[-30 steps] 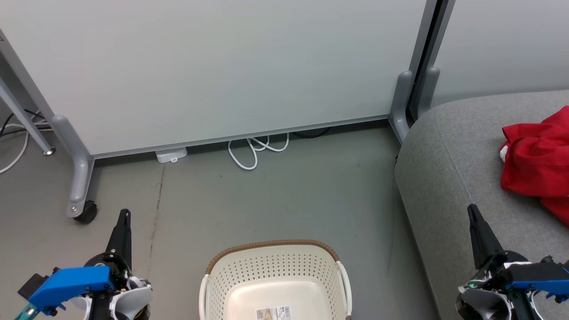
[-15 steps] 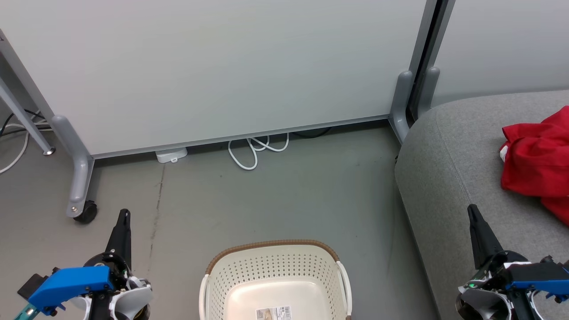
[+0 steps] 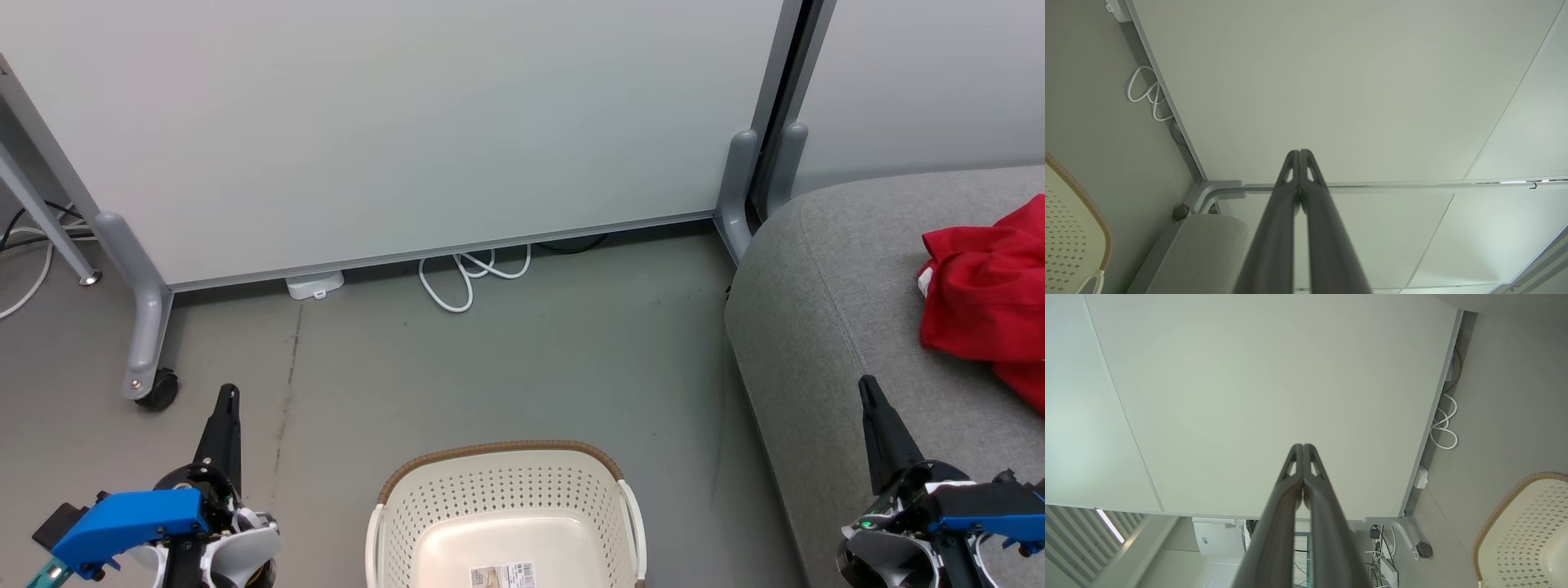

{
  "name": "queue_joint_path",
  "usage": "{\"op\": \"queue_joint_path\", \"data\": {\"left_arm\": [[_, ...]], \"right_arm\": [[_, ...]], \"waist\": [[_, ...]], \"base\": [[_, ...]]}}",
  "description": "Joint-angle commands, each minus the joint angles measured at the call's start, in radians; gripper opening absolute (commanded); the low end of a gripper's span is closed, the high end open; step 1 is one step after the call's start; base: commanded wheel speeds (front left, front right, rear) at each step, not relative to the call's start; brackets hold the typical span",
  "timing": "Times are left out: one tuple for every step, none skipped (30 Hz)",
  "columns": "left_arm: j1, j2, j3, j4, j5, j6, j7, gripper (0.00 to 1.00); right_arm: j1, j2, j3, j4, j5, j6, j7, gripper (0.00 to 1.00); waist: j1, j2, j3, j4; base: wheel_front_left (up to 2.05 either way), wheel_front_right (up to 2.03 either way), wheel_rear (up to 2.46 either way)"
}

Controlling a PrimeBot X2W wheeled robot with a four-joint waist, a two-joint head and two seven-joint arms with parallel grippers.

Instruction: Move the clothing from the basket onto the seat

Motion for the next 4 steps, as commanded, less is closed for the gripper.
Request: {"op": "queue_joint_path", "data": {"left_arm": [[-0.01,-0.002,0.002,-0.004,0.004,-0.003,0.003,0.0],[-0.01,-0.002,0.002,-0.004,0.004,-0.003,0.003,0.0],[-0.01,-0.002,0.002,-0.004,0.004,-0.003,0.004,0.0],[-0.01,-0.002,0.002,-0.004,0.004,-0.003,0.004,0.0]], "right_arm": [[-0.014,-0.006,-0.001,0.002,0.003,0.001,0.002,0.0],[-0.014,-0.006,-0.001,0.002,0.003,0.001,0.002,0.0],[-0.014,-0.006,-0.001,0.002,0.003,0.001,0.002,0.0],[-0.014,-0.006,-0.001,0.002,0.003,0.001,0.002,0.0]], "waist": [[0.0,0.0,0.0,0.0],[0.0,0.0,0.0,0.0],[0.0,0.0,0.0,0.0],[0.0,0.0,0.0,0.0]], "base": [[0.0,0.0,0.0],[0.0,0.0,0.0],[0.0,0.0,0.0],[0.0,0.0,0.0]]}}
